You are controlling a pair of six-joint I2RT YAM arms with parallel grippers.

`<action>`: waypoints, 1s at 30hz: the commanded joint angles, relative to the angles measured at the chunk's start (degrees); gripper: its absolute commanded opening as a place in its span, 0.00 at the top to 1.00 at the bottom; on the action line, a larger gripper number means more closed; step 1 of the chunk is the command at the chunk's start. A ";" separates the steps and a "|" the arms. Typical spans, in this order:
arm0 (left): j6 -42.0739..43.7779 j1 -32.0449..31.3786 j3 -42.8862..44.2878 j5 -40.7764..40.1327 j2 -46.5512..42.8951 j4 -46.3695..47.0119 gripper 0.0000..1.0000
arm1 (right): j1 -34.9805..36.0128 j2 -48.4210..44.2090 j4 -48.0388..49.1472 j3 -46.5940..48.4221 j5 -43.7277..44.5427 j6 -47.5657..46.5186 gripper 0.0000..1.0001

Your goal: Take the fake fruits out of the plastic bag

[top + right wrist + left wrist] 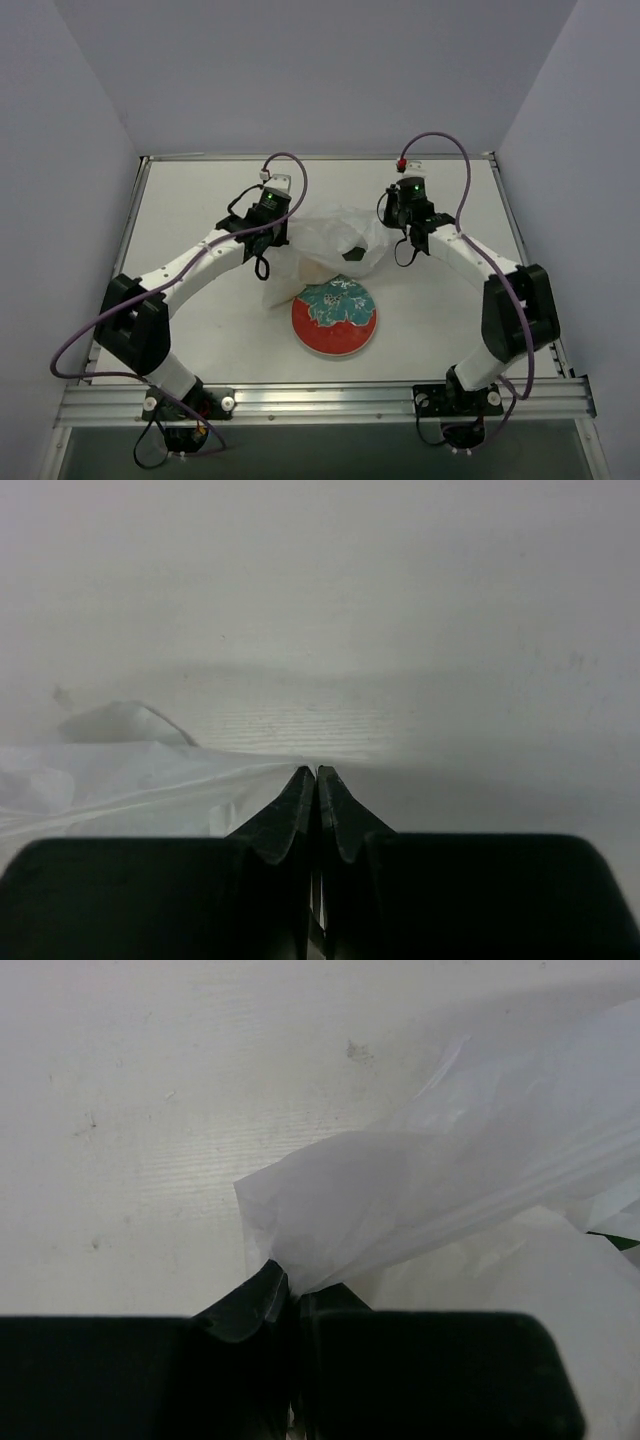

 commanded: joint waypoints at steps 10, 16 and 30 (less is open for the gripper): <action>-2.70 2.10 -4.44 1.10 -4.39 0.56 0.98 | -0.60 -15.32 -4.92 2.44 0.45 -0.43 0.18; -4.02 1.75 -8.31 3.39 -6.76 1.09 0.98 | 15.11 -22.47 -5.81 -2.21 0.27 0.97 0.38; -5.60 0.78 -13.50 6.56 -12.30 1.17 0.98 | 32.02 -6.66 -2.03 -0.90 10.55 -2.98 0.91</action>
